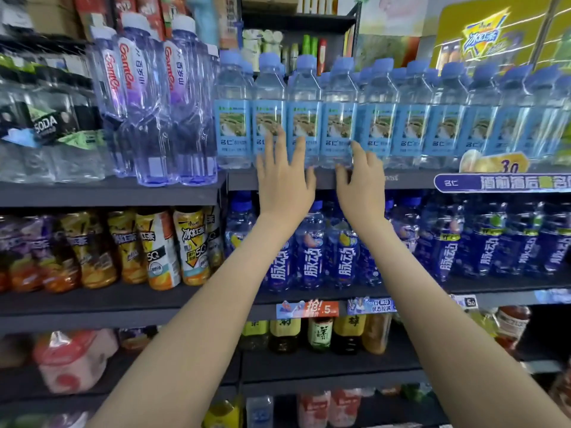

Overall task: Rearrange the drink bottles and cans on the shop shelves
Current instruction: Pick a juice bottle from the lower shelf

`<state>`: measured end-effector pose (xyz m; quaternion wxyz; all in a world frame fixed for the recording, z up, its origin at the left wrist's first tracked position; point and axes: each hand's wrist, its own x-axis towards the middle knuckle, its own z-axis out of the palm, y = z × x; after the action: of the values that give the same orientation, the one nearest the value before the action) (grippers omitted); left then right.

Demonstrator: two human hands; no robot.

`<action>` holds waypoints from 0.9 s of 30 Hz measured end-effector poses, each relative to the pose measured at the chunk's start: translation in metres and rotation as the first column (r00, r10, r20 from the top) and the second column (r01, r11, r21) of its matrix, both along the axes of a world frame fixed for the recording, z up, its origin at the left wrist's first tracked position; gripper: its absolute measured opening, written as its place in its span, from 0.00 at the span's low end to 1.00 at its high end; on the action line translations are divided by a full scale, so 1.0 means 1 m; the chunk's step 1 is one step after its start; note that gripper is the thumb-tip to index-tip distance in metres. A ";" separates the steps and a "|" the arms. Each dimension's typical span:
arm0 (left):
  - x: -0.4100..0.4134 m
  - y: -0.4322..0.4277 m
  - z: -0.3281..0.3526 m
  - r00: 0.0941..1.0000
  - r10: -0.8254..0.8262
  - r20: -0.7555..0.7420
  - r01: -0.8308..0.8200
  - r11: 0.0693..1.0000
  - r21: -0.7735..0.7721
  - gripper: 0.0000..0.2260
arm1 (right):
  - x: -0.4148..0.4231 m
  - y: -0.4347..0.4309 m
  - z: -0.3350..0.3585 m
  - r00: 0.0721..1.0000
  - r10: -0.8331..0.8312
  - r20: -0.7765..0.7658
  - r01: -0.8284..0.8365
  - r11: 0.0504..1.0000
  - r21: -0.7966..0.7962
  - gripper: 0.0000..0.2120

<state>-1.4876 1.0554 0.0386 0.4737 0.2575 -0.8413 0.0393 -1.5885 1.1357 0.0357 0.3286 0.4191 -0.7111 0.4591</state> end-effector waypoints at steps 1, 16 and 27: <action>0.002 0.004 -0.009 1.000 -0.018 -0.004 0.018 1.000 -0.003 0.24 | 0.004 0.003 -0.011 0.999 -0.005 -0.037 0.003 0.999 -0.033 0.20; 0.041 0.065 -0.194 0.981 -0.144 0.129 0.125 0.981 0.145 0.15 | 0.056 0.055 -0.194 0.942 0.279 0.185 -0.304 0.944 0.128 0.15; 0.067 0.088 -0.274 0.869 -0.243 0.431 -0.026 0.848 0.529 0.18 | 0.069 0.082 -0.284 0.869 0.134 0.476 -0.306 0.902 0.304 0.15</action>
<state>-1.4202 1.1433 -0.2353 0.1632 0.3077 -0.9247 -0.1536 -1.5195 1.2182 -0.2479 0.0174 0.4370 -0.7869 0.4353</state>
